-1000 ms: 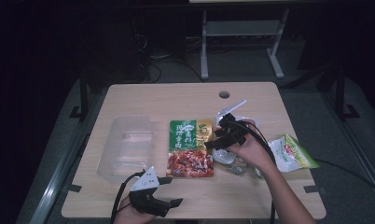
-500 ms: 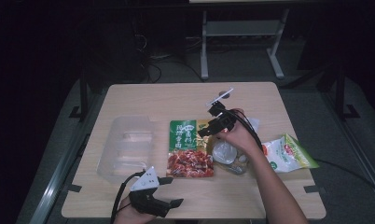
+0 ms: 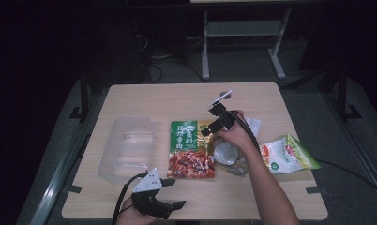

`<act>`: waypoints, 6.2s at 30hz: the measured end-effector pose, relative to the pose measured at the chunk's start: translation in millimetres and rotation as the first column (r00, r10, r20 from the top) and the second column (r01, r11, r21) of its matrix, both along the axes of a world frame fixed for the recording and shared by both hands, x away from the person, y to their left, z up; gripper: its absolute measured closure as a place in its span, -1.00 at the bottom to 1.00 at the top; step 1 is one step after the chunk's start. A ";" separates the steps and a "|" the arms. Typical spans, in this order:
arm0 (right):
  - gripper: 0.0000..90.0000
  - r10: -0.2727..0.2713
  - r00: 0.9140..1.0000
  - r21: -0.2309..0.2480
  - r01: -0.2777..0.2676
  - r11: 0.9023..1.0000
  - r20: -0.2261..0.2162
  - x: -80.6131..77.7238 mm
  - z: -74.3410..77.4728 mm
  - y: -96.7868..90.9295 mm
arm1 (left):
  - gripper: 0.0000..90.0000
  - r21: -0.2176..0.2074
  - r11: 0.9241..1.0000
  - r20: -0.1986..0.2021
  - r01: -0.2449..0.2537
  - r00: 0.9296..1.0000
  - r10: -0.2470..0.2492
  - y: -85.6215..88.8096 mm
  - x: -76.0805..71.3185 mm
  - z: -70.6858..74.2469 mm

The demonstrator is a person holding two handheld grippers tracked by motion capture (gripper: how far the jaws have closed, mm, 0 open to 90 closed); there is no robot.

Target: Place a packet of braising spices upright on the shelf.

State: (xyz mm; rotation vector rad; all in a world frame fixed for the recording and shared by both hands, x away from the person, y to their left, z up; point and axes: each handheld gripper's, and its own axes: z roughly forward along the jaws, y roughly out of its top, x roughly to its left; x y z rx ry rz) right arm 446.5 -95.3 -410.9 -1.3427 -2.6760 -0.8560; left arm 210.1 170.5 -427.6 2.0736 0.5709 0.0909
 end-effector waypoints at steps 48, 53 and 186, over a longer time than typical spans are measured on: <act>1.00 0.047 0.998 0.096 -0.050 0.994 0.029 -43.1 19.3 -0.8 | -0.51 0.005 1.000 -0.007 -0.030 1.000 0.031 -5.6 3.7 -0.6; 1.00 0.069 0.993 0.131 -0.081 0.988 0.096 -64.6 34.5 -14.1 | -0.51 0.002 0.998 0.000 -0.059 0.998 0.059 -6.8 7.1 0.6; 0.98 0.193 0.922 0.234 -0.280 0.931 0.336 -164.2 45.0 -46.1 | 0.01 0.046 0.994 -0.030 -0.103 0.994 0.105 -11.3 43.8 -1.1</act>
